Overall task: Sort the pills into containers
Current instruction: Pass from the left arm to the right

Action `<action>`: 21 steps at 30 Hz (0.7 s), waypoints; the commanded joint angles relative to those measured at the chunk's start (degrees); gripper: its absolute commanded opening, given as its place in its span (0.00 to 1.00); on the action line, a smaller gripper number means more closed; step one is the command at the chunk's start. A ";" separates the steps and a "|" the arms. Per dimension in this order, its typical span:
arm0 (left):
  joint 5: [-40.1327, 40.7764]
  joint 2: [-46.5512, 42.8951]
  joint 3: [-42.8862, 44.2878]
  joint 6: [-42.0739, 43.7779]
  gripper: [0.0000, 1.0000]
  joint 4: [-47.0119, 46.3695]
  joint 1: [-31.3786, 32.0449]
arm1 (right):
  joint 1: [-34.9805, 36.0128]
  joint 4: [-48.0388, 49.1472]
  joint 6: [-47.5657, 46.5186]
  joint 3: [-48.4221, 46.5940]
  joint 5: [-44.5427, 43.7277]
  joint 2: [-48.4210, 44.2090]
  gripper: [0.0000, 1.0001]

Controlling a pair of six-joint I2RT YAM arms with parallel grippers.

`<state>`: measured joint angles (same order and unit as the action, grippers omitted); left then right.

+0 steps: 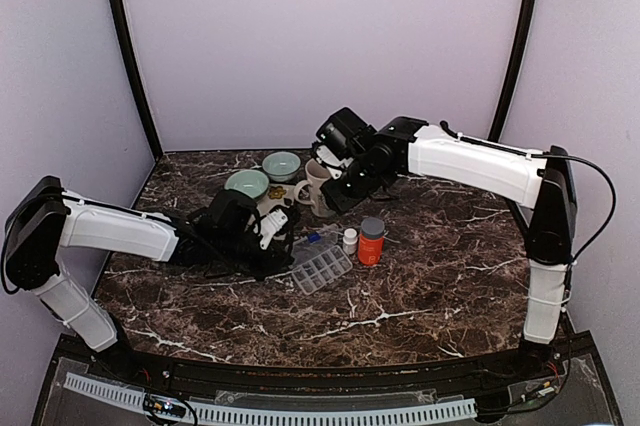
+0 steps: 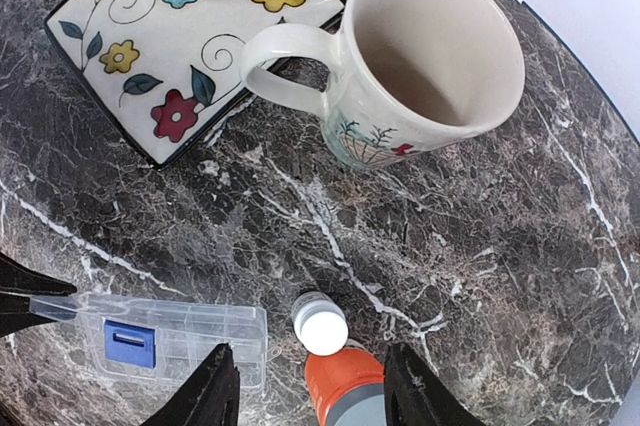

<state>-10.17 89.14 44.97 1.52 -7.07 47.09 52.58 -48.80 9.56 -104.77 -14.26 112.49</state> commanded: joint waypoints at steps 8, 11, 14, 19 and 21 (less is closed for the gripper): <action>-5.02 -3.19 -0.38 0.30 0.00 -0.70 -2.18 | 2.90 4.46 -9.44 1.57 0.64 -3.47 0.50; -5.42 -3.51 -0.52 0.30 0.00 -0.72 -2.27 | 3.29 4.97 -10.27 3.17 1.34 -5.04 0.50; -6.02 -3.49 -0.51 0.99 0.00 -0.19 -2.27 | 3.81 6.12 -11.19 5.09 2.53 -6.35 0.51; -6.80 -2.82 0.16 2.96 0.00 3.46 -2.22 | 4.96 6.25 -13.30 5.71 2.45 -6.62 0.57; -6.79 -3.06 -0.09 3.34 0.00 3.85 -2.41 | 5.65 5.82 -14.12 5.63 1.75 -6.63 0.59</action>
<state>-15.64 87.77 44.95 2.90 -5.74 44.99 56.64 -44.71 -1.96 -99.83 -12.36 107.15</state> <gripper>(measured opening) 0.096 0.570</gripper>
